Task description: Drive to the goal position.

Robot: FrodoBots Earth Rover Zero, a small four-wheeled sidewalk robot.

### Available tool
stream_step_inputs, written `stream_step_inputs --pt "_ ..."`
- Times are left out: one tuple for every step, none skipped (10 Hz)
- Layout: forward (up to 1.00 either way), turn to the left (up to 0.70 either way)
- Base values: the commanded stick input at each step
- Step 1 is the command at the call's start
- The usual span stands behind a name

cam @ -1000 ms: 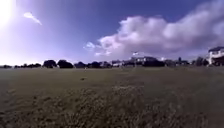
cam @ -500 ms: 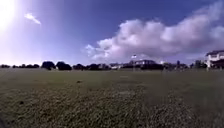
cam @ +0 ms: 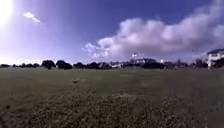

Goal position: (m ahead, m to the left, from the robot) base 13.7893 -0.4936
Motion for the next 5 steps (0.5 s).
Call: stream_step_inputs --pt "0.70 0.14" --pt "0.70 0.14" --pt "0.70 0.14" --pt "0.70 0.05" --pt "0.70 0.02"
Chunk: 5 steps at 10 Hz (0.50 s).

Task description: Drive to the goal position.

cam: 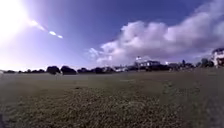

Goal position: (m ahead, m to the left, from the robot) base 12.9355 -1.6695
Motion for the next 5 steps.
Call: stream_step_inputs --pt "0.70 0.01" --pt "0.70 0.01" --pt "0.70 0.00" --pt "0.70 0.01" --pt "0.70 0.01"
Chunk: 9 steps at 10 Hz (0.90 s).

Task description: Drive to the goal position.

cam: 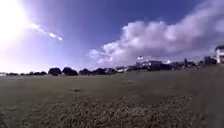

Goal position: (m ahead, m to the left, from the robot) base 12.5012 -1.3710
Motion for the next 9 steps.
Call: stream_step_inputs --pt "0.70 0.00" --pt "0.70 0.01" --pt "0.70 0.01" --pt "0.70 0.01" --pt "0.70 0.00" --pt "0.70 0.01" --pt "0.70 0.01" --pt "0.70 0.00" --pt "0.70 0.01"
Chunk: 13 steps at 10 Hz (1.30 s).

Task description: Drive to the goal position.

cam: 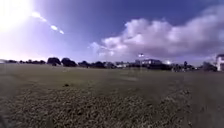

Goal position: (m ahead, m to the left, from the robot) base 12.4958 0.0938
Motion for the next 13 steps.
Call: stream_step_inputs --pt "0.70 0.01" --pt "0.70 0.01" --pt "0.70 0.01" --pt "0.70 0.01" --pt "0.70 0.00" --pt "0.70 0.01" --pt "0.70 0.00" --pt "0.70 0.01" --pt "0.70 0.01" --pt "0.70 0.00" --pt "0.70 0.01" --pt "0.70 0.00" --pt "0.70 0.00"
